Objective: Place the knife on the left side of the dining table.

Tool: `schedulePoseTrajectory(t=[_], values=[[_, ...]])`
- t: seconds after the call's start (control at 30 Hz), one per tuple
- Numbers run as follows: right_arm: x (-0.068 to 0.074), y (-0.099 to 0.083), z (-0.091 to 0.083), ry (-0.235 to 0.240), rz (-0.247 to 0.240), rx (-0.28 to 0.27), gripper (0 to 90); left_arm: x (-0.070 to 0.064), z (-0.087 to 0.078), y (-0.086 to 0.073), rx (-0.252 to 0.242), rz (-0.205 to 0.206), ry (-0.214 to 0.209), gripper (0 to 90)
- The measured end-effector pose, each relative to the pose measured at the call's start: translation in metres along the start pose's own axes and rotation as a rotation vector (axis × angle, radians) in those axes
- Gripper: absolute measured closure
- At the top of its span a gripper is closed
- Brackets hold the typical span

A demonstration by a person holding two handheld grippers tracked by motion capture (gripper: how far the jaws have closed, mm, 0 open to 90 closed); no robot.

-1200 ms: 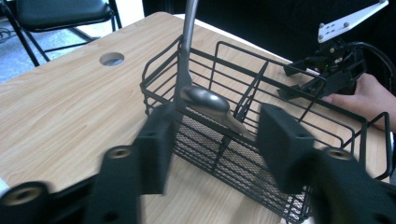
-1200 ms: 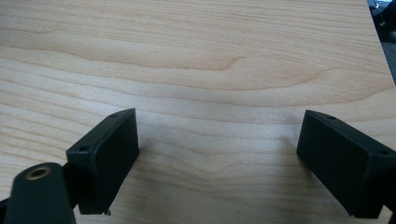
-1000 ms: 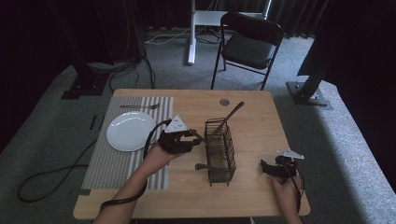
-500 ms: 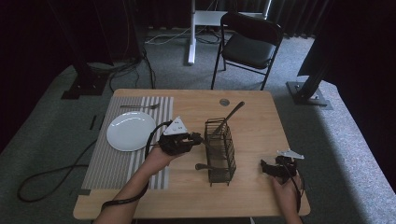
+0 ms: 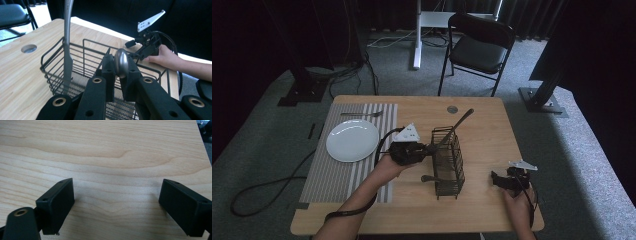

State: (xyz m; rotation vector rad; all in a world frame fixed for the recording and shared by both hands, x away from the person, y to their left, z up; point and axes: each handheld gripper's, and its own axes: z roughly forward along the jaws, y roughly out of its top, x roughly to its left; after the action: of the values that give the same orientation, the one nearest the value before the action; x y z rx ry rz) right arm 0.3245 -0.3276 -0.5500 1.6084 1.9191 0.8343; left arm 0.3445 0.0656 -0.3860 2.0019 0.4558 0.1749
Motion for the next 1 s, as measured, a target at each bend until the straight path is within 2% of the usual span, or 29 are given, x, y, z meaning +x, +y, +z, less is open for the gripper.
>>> schedulePoseTrajectory(t=[0.17,0.4,0.87,1.0], values=[[0.0,0.0,0.0,0.0,-0.003,-0.001,12.4,-0.002,0.009,0.012,0.006,0.024,-0.007,83.1],[0.0,0.0,0.0,-0.003,0.0,-0.002,13.1,-0.007,0.021,0.021,-0.021,0.052,-0.015,82.9],[0.0,0.0,0.0,-0.002,0.0,-0.002,13.0,-0.007,0.039,0.029,-0.066,0.059,-0.038,82.3],[0.0,0.0,0.0,-0.002,0.0,-0.002,13.1,-0.006,0.044,0.03,-0.08,0.05,-0.048,82.2]])
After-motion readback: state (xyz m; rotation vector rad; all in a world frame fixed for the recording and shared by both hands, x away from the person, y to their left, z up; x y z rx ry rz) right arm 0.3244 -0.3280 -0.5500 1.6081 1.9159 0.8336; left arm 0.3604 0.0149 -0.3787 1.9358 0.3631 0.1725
